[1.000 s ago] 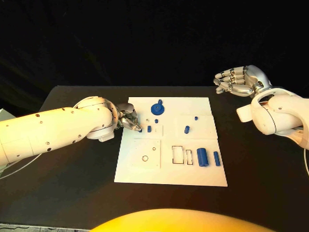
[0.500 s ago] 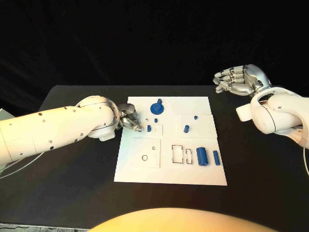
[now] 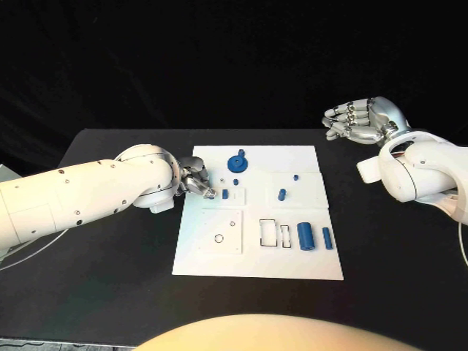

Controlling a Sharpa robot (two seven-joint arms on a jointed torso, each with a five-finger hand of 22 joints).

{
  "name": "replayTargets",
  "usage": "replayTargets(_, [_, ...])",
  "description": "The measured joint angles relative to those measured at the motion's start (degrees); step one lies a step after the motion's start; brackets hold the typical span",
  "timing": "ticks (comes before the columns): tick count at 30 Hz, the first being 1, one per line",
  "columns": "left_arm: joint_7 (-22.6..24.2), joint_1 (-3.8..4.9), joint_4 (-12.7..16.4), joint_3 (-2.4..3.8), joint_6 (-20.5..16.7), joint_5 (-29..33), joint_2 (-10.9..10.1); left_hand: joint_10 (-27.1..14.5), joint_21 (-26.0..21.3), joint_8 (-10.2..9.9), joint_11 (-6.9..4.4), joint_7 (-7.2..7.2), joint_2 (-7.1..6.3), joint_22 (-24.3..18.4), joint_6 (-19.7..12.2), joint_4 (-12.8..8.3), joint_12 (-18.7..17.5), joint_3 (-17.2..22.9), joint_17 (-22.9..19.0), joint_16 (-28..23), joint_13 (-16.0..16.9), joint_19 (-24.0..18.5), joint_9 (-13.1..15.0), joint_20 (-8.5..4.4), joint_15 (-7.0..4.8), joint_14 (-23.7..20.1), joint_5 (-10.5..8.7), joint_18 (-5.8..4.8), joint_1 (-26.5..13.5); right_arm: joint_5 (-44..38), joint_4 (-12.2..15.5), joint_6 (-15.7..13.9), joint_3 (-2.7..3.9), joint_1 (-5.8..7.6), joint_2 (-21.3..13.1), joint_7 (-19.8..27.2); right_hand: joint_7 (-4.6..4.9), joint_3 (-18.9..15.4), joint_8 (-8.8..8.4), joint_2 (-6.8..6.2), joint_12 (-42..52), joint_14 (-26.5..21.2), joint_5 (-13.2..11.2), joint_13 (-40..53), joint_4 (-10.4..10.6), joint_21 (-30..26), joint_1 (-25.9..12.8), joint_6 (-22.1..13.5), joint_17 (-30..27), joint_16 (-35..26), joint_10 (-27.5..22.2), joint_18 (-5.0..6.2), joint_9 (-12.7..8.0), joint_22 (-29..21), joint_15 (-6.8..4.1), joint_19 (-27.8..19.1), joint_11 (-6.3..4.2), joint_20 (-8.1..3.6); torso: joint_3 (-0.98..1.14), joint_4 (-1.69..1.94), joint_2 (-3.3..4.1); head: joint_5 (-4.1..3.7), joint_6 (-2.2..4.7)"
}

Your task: Assemble the parts on the task board

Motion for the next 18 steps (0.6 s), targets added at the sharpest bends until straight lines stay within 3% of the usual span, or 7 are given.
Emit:
replayTargets(6, [-0.1,-0.02,-0.33,0.0,-0.51,0.6,-0.01,-0.46,-0.28,-1.23,-0.39,-0.55,0.2,0.0,-0.13,-0.36,-0.83,-1.12,0.0,0.0,-0.62,-0.21,-0.2,-0.2,-0.22,0.22,-0.1,0.0,-2.28,0.0,0.0,0.0,0.0,0.0,-0.01,0.0,0.0,0.0,0.0,0.0,0.0,0.0,0.0,0.0,0.0,0.0,0.0,0.0,-0.06,-0.21,0.0,0.0,0.0,-0.22,0.0,0.0,0.0,0.0,-0.01,0.01,-0.01,-0.01,0.05])
replayTargets(14, [-0.41,-0.1,-0.79,-0.05,-1.19,1.07,-0.23,-0.86,-0.49,-2.38,-0.4,-0.6,-1.02,0.0,0.82,5.63,-0.84,-10.06,-0.01,0.0,-0.15,-0.21,-0.62,-0.2,-0.21,0.22,-0.08,0.0,-3.67,0.01,0.02,-0.07,0.0,0.0,-0.02,-0.04,-0.01,0.0,-0.67,-0.3,-0.83,-0.08,0.0,0.0,0.0,0.0,-0.3,0.0,-0.56,-1.43,0.0,0.0,-0.11,-1.56,0.08,-0.02,0.0,0.02,-0.02,0.02,-0.02,-0.04,0.18])
replayTargets(18, [-0.52,-0.1,-0.88,-0.04,-1.38,1.23,-0.44,-0.86,-0.49,-2.38,-0.41,-0.6,-1.1,0.0,0.82,6.61,-0.84,-11.16,-0.01,0.0,-0.01,-0.21,-0.65,-0.2,-0.21,0.22,-0.35,0.0,-3.6,0.01,0.03,-0.24,0.0,-0.01,-0.05,-0.04,0.2,-0.17,-0.95,-0.3,-1.31,-0.53,0.0,0.0,-0.17,0.0,-0.3,-0.2,-0.97,-2.31,-0.31,0.0,-0.18,-2.68,0.53,-0.53,0.31,0.53,-0.02,0.01,-0.01,-0.05,0.19])
